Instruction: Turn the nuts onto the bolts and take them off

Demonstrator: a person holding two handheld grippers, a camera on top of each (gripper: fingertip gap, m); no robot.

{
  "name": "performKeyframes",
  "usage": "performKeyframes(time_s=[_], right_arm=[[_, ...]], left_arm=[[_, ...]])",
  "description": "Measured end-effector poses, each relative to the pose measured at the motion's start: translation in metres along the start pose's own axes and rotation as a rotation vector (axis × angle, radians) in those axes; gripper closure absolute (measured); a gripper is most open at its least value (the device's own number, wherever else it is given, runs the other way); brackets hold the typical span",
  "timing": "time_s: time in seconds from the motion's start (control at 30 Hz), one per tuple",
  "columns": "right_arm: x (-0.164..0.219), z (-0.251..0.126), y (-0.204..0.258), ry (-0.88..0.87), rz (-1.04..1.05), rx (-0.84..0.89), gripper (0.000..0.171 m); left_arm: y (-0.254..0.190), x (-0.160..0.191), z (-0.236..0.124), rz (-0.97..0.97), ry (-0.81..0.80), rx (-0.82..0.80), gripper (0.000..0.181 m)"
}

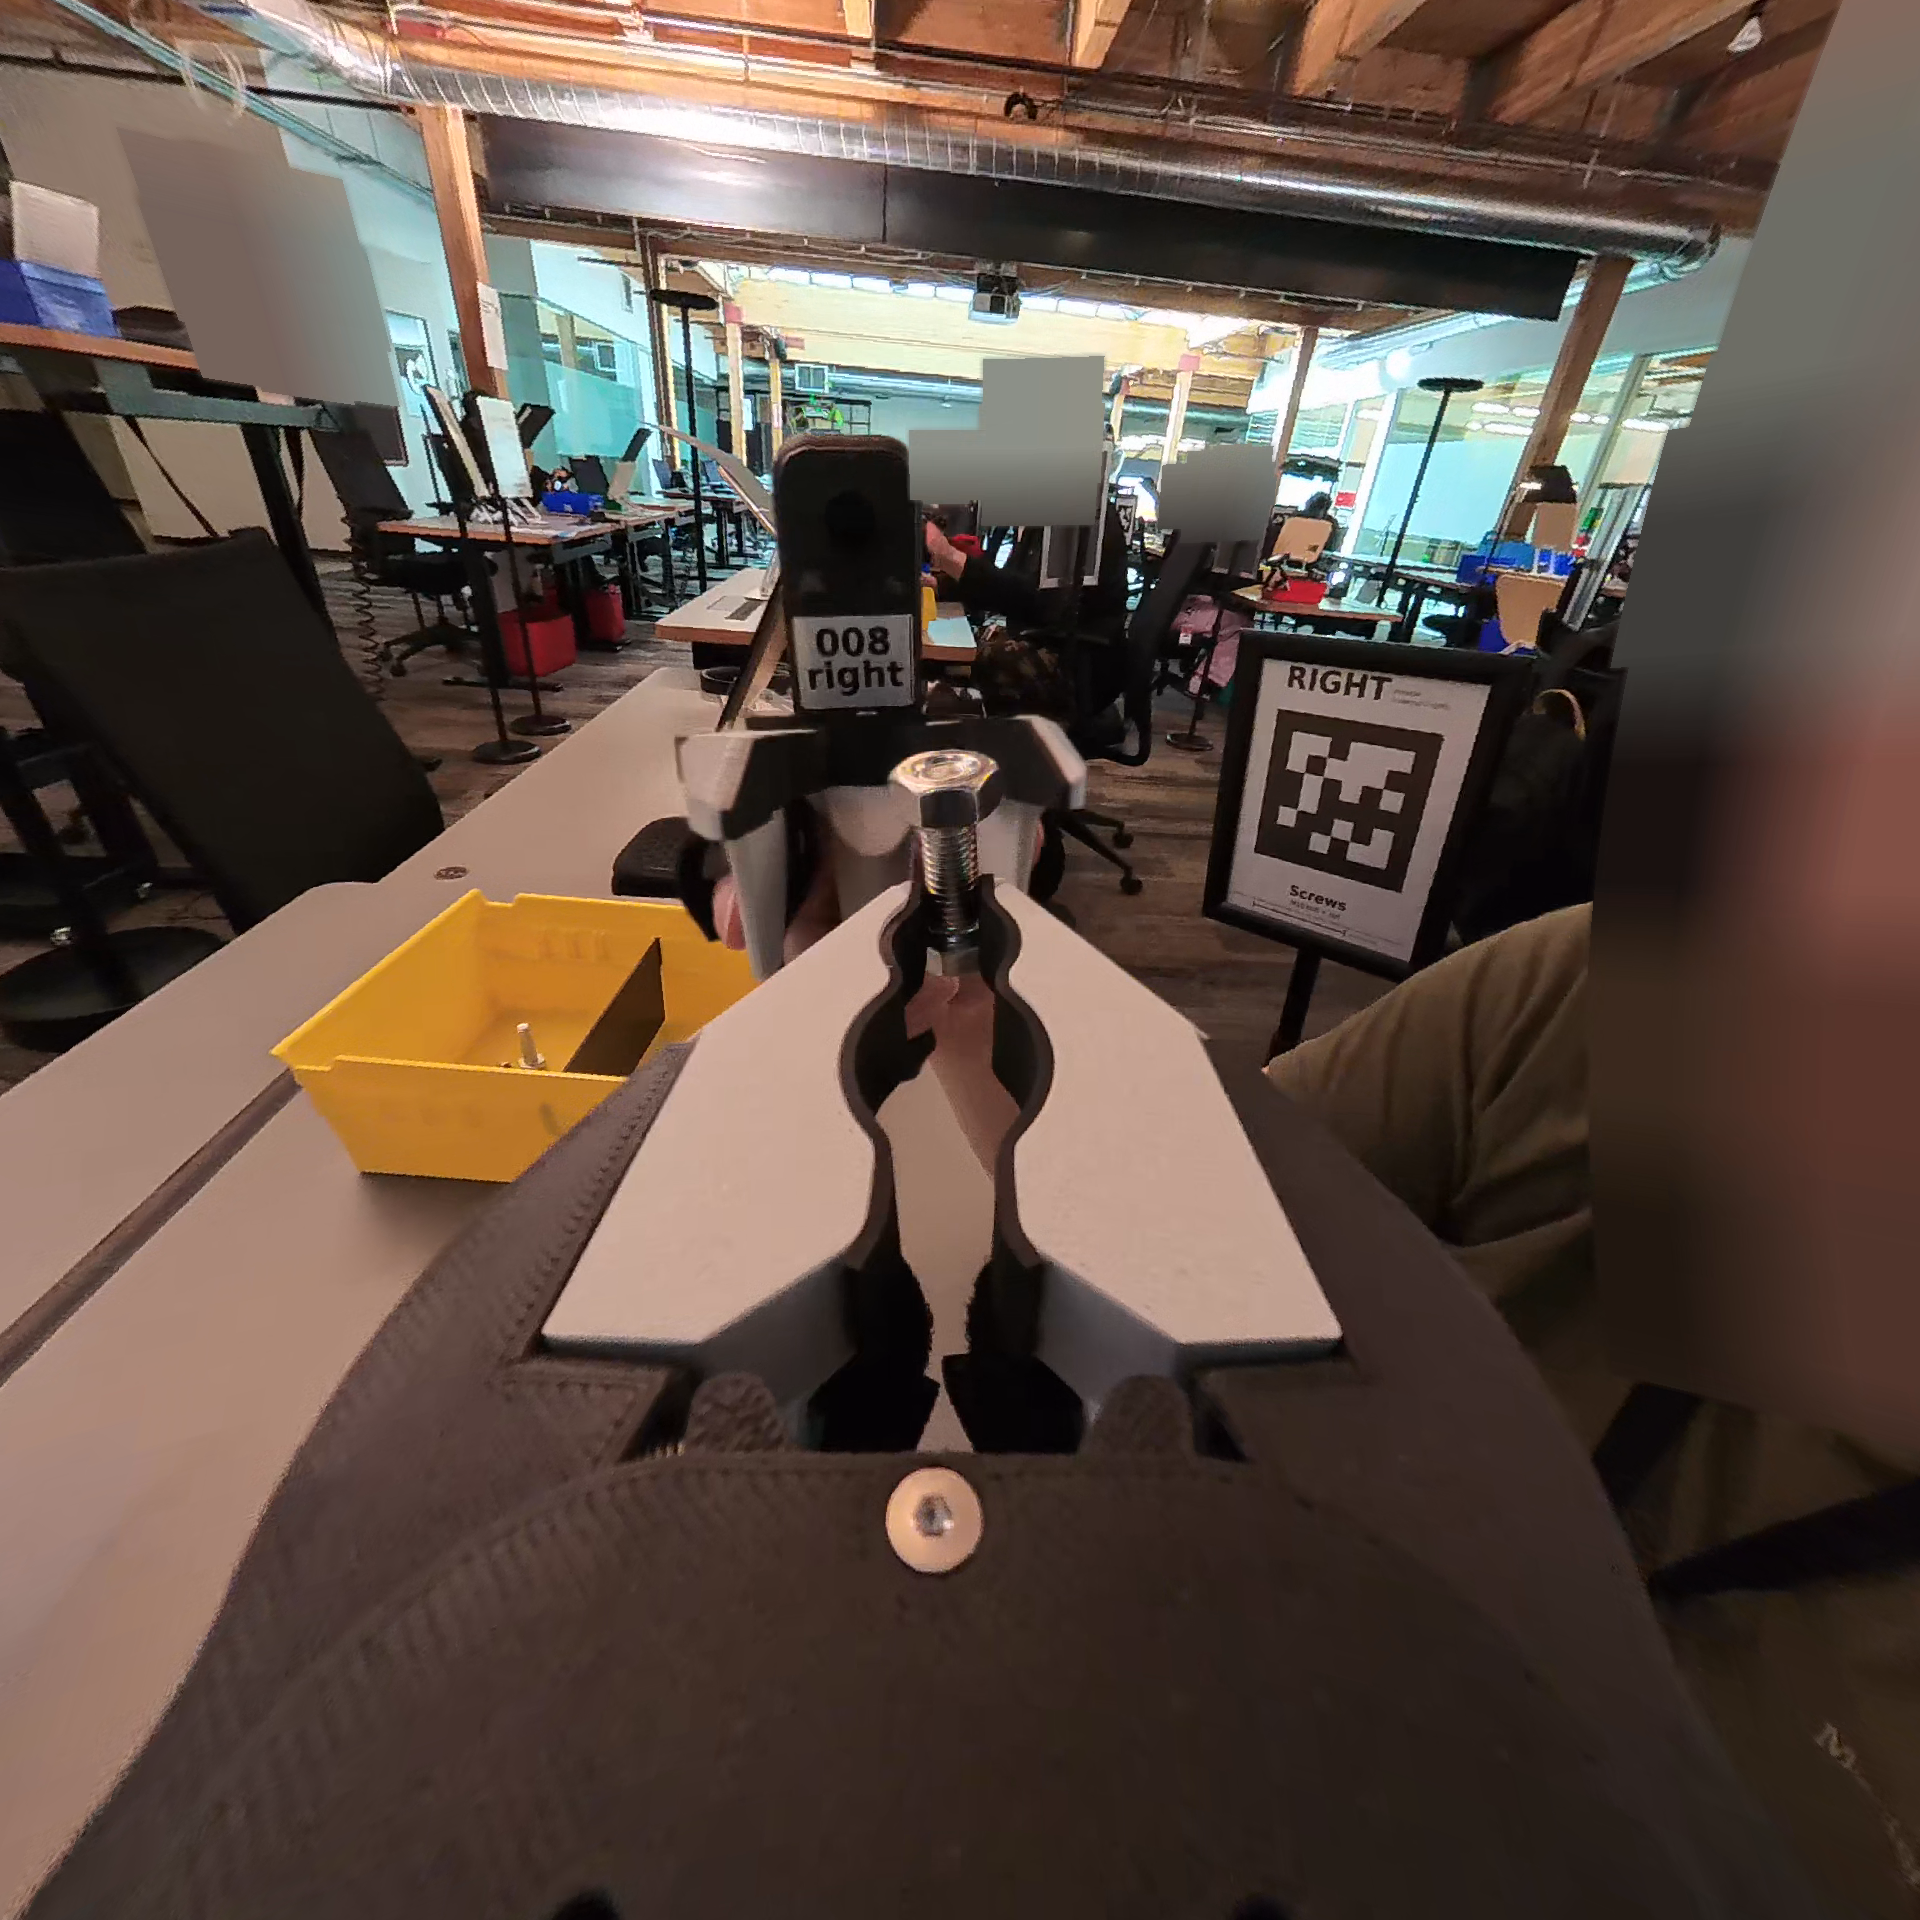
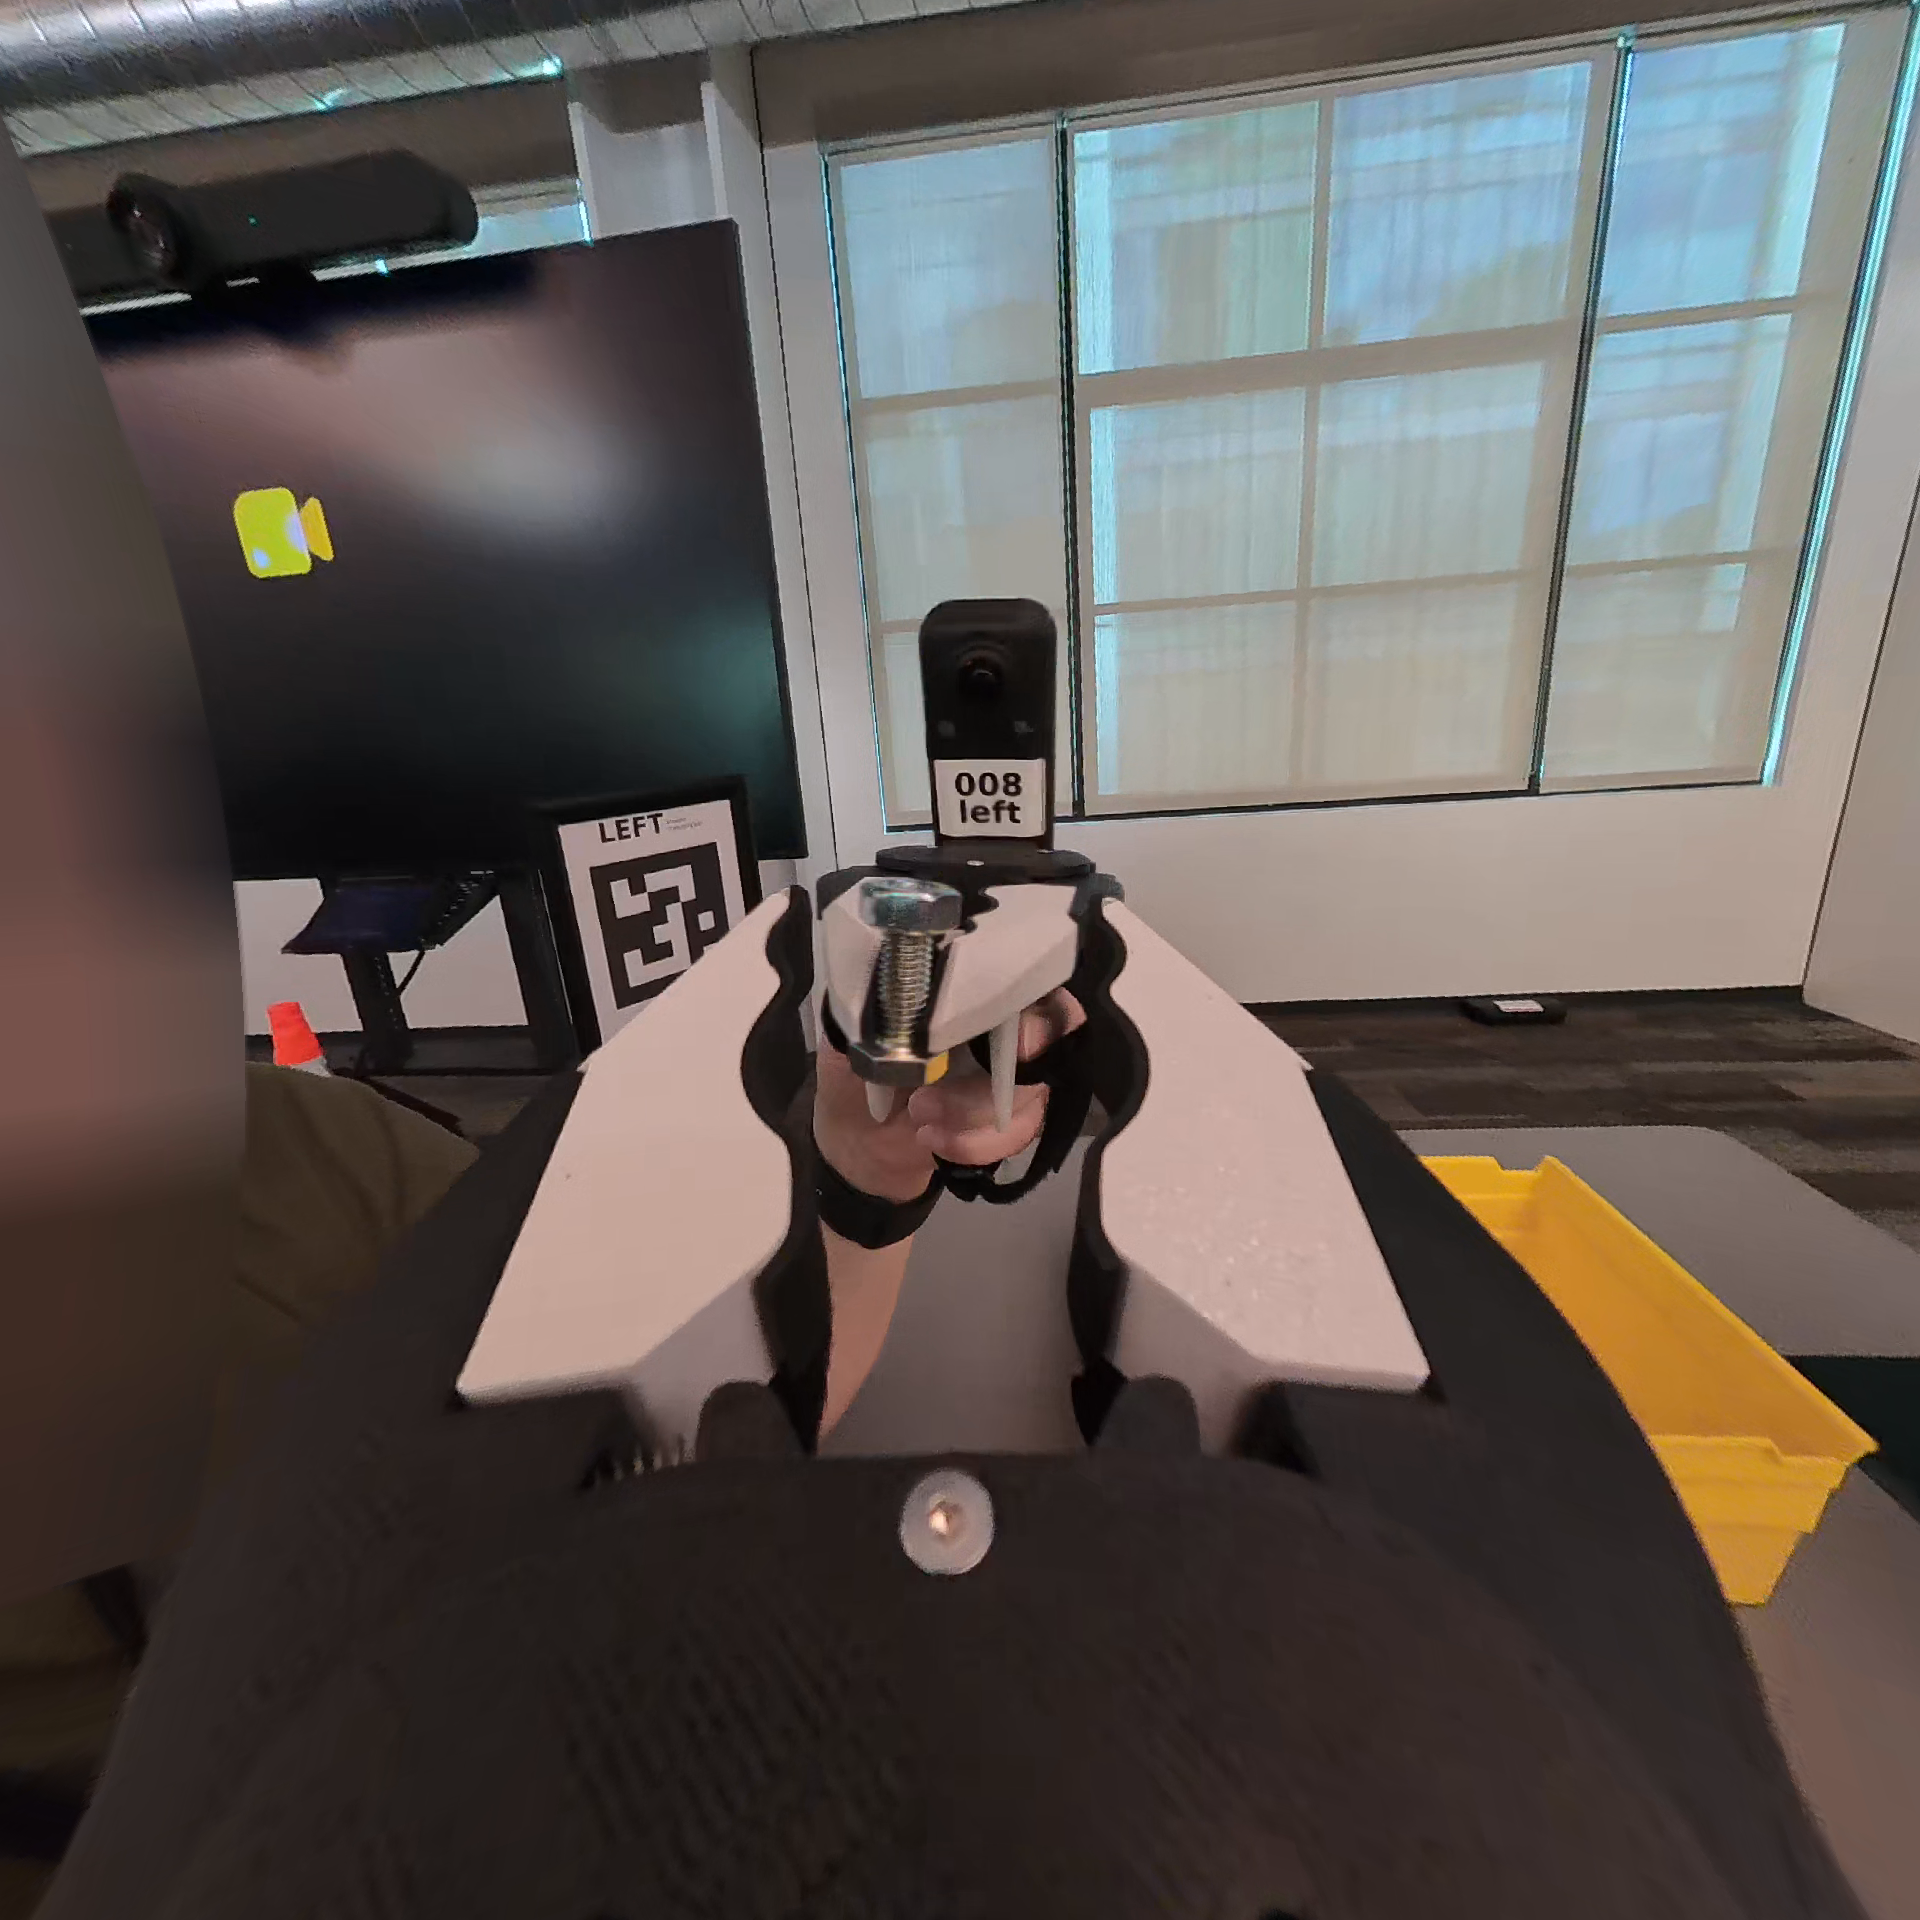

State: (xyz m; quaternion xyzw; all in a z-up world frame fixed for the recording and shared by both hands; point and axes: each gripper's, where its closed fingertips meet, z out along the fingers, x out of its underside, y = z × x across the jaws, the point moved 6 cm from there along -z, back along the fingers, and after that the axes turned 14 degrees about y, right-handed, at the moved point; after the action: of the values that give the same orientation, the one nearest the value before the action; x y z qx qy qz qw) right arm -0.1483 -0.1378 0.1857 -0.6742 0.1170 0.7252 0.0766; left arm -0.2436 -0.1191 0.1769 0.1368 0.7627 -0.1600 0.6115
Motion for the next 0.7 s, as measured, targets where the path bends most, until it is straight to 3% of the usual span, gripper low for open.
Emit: performKeyframes(time_s=[0.23,0.37,0.5,0.67,0.7], right_arm=[[0.003,-0.026,-0.03,-0.068,0.129,-0.002,0.128],[-0.005,-0.017,-0.01,-0.061,0.04,0.003,0.124],[-0.003,-0.007,-0.003,0.004,-0.082,0.167,0.122],[-0.003,-0.003,0.0,0.04,-0.151,0.281,0.134],[-0.002,-0.003,0.001,0.05,-0.155,0.271,0.146]], left_arm=[[0.0,-0.002,-0.006,-0.002,-0.014,-0.016,0.174],[0.005,0.0,-0.002,0.008,0.01,-0.078,0.174],[0.01,0.001,-0.002,0.028,0.022,-0.191,0.175],[0.007,0.0,0.001,0.055,0.04,-0.244,0.174],[0.007,0.0,0.002,0.059,0.043,-0.245,0.175]])
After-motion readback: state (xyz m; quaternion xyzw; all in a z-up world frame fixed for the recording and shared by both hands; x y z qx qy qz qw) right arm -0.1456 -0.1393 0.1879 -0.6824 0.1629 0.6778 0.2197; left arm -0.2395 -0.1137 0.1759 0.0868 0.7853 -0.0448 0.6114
